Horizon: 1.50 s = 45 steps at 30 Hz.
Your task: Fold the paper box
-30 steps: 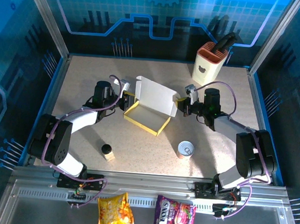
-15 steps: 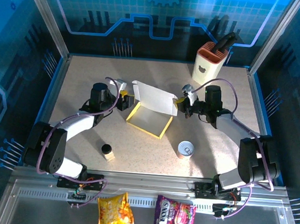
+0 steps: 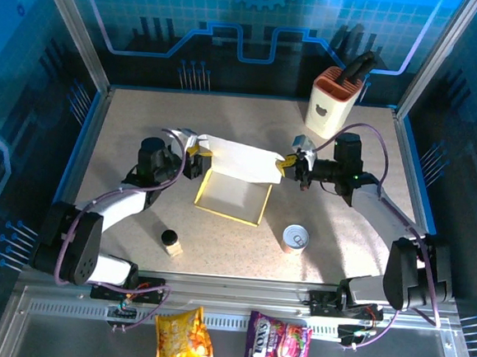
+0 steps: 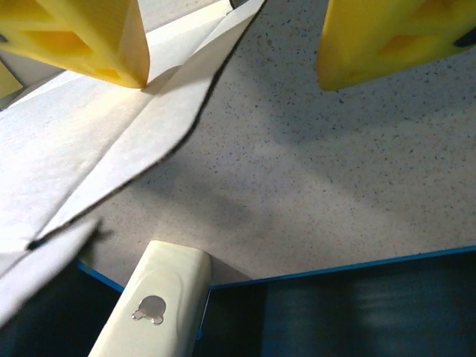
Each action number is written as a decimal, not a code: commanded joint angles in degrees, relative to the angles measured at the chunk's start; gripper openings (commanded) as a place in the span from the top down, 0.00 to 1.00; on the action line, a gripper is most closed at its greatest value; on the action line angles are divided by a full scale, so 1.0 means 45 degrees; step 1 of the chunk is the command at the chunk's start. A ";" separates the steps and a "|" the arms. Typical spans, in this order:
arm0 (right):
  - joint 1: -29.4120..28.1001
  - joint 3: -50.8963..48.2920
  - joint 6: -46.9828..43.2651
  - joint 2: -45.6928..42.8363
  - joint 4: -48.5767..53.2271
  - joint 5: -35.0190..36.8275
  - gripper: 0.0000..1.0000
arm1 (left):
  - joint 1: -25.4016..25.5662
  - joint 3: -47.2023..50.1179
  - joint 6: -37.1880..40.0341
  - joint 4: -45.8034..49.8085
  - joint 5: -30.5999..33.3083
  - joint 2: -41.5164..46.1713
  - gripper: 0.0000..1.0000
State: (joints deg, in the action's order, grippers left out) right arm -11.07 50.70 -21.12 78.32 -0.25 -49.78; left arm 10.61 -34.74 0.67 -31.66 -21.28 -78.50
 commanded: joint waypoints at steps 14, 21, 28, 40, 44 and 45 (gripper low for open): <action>0.0353 0.0233 -0.0170 -0.0419 0.0233 -0.0400 1.00 | -0.0132 0.1101 0.0212 -0.2300 -0.1393 0.1453 0.62; 0.0440 0.0197 -0.0116 -0.0413 0.0223 -0.0395 1.00 | -0.0133 0.1119 0.0358 -0.2146 -0.1353 0.1740 0.67; 0.0461 0.0237 -0.0033 -0.0334 0.0178 -0.0418 1.00 | -0.0152 0.0946 0.0337 -0.2042 -0.1615 0.1615 0.71; 0.0449 0.0255 0.0079 -0.0259 0.0117 -0.0273 1.00 | -0.0151 0.0711 0.0305 -0.1823 -0.1942 0.1487 0.71; 0.0459 0.0257 0.0086 -0.0257 0.0152 -0.0189 1.00 | -0.0156 0.0669 0.0272 -0.1802 -0.2064 0.1507 0.70; 0.0451 0.0247 0.0119 -0.0256 0.0155 -0.0162 1.00 | -0.0151 0.0659 0.0267 -0.1812 -0.2066 0.1507 0.70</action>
State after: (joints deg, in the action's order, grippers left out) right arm -9.89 50.70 -21.21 77.67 0.23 -49.91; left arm 10.17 -30.59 1.61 -39.31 -27.81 -71.90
